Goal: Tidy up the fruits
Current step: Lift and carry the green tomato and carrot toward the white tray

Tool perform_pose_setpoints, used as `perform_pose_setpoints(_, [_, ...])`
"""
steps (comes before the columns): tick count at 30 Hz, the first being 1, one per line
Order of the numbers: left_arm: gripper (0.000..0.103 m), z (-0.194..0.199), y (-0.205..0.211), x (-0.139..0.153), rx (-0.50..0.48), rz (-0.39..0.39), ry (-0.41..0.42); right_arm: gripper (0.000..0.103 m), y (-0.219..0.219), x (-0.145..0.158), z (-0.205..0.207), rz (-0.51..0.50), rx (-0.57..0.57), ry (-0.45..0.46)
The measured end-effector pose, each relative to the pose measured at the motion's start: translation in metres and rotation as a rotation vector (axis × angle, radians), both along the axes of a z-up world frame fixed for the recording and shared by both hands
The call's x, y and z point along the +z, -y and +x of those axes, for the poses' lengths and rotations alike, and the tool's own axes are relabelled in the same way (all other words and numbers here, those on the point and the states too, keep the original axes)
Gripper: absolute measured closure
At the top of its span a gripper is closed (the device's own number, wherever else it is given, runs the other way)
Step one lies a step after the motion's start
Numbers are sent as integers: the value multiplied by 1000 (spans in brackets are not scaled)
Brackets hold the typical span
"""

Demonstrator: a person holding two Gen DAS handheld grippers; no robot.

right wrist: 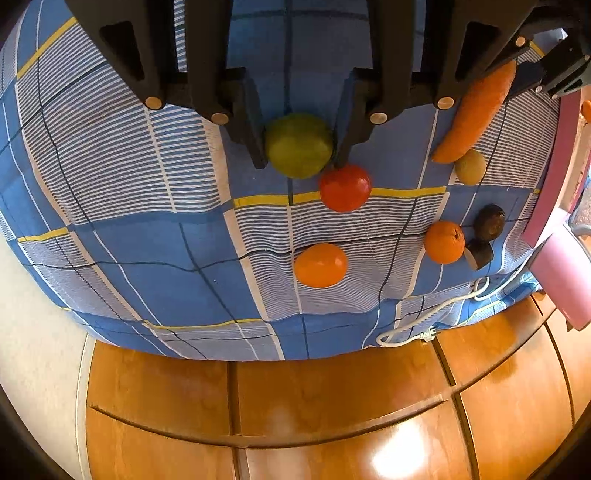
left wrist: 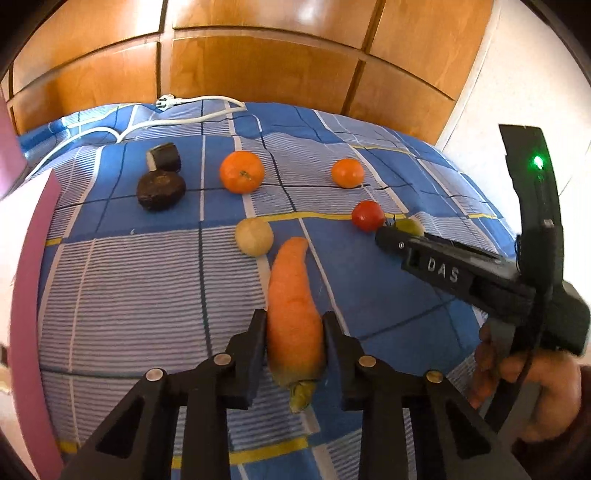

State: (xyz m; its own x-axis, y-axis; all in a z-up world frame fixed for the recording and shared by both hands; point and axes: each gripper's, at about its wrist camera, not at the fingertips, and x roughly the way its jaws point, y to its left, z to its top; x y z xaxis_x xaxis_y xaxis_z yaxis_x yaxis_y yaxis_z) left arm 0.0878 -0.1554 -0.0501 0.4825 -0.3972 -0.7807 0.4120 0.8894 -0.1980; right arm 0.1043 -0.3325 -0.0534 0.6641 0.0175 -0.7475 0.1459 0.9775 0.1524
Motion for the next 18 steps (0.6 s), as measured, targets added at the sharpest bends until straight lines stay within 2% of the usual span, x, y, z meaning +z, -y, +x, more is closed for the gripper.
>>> perform_pose_setpoints(4, [73, -14, -9, 1, 11, 12, 17, 68, 0, 1, -4, 0, -5, 5])
perform_pose_setpoints(9, [74, -34, -17, -2, -11, 38, 93, 68, -6, 1, -19, -21, -5, 17])
perform_pose_setpoints(13, [74, -35, -20, -4, 3, 25, 100, 68, -20, 1, -32, -7, 46, 28])
perform_pose_setpoints(16, [72, -35, -21, -6, 10, 16, 102, 68, -40, -2, -38, -82, 84, 33])
perform_pose_setpoints(18, [72, -36, -20, -6, 9, 22, 105, 68, -43, -2, -38, -94, 79, 36])
